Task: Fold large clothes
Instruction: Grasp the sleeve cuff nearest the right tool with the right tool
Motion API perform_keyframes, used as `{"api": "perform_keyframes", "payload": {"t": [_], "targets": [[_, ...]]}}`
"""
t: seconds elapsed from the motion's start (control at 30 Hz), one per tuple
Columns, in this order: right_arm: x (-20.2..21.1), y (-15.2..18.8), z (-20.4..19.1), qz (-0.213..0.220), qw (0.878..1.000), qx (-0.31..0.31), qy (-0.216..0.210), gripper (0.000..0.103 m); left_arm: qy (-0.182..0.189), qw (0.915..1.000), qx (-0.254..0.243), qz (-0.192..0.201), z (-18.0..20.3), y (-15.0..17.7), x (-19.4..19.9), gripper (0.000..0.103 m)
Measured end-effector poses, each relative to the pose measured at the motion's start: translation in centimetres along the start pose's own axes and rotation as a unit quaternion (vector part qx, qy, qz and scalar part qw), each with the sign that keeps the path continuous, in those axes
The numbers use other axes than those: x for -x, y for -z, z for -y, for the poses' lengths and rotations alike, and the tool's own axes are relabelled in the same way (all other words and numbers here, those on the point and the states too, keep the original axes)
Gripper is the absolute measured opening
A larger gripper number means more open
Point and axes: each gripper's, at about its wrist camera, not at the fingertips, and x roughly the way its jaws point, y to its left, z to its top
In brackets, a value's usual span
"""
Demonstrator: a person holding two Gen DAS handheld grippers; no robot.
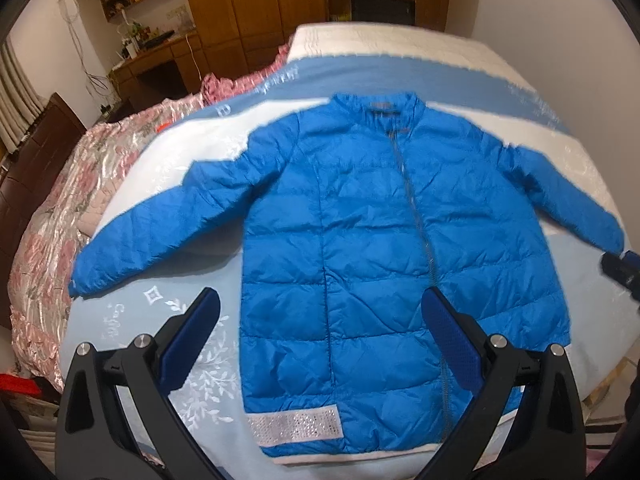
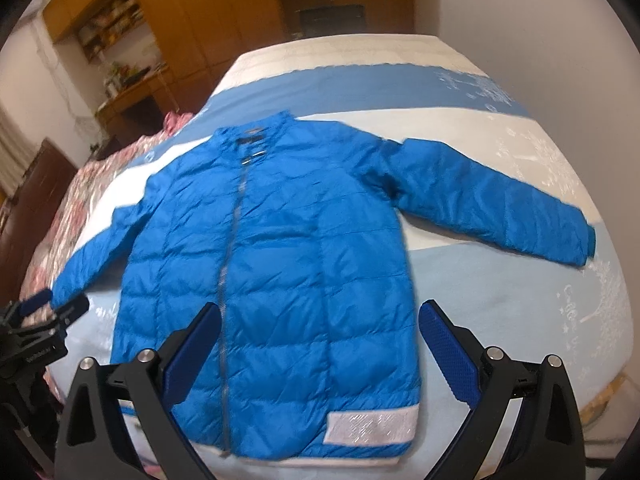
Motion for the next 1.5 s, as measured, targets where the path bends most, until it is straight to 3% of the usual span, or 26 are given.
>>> {"api": "perform_keyframes", "payload": {"t": [0.17,0.27,0.4,0.6,0.83,1.0,1.07,1.17,1.2,1.23,1.33,1.5], "targets": [[-2.9,0.0,8.2,-0.037,0.99,-0.131,-0.049,0.099,0.044,0.9976,-0.027,-0.046,2.3,-1.9,-4.1,0.1],[-4.6,0.4,16.2,-0.053,0.964,-0.251,-0.074,0.099,0.064,0.9958,-0.044,-0.049,4.9,-4.3,-5.6,0.1],[-5.6,0.0,24.2,-0.038,0.94,-0.333,-0.068,0.099,0.087,0.9924,-0.074,-0.046,10.1,-8.4,-7.2,0.1],[-7.7,-1.4,33.5,-0.029,0.915,-0.402,-0.032,0.098,0.139,0.983,-0.108,-0.053,20.9,-14.7,-10.6,0.1],[-11.0,-0.6,42.0,-0.039,0.889,-0.455,-0.019,0.095,0.185,0.9726,-0.122,-0.071,30.8,-18.2,-15.0,0.1],[-11.6,-0.6,44.7,-0.011,0.894,-0.445,-0.046,0.094,0.185,0.97,-0.13,-0.088,35.0,-18.7,-18.7,0.099],[-11.9,-1.2,45.5,0.0,0.895,-0.442,-0.065,0.089,0.184,0.9699,-0.128,-0.095,36.0,-18.8,-20.0,0.099],[-12.5,-1.7,45.7,0.003,0.902,-0.426,-0.073,0.07,0.183,0.9696,-0.125,-0.105,37.1,-18.9,-22.0,0.098],[-12.6,-1.8,45.8,0.003,0.904,-0.422,-0.069,0.054,0.181,0.9697,-0.124,-0.108,37.2,-18.9,-22.5,0.093],[-12.7,-2.0,45.8,0.003,0.905,-0.421,-0.069,0.031,0.178,0.9702,-0.12,-0.113,37.4,-18.9,-23.2,0.091],[-12.7,-1.9,46.4,0.014,0.892,-0.437,-0.115,0.021,0.194,0.9671,-0.099,-0.131,36.7,-19.0,-24.5,0.085],[-10.0,-3.8,44.4,0.055,0.897,-0.413,-0.15,0.015,0.197,0.9705,-0.084,-0.11,34.6,-19.6,-23.4,0.083]]}}
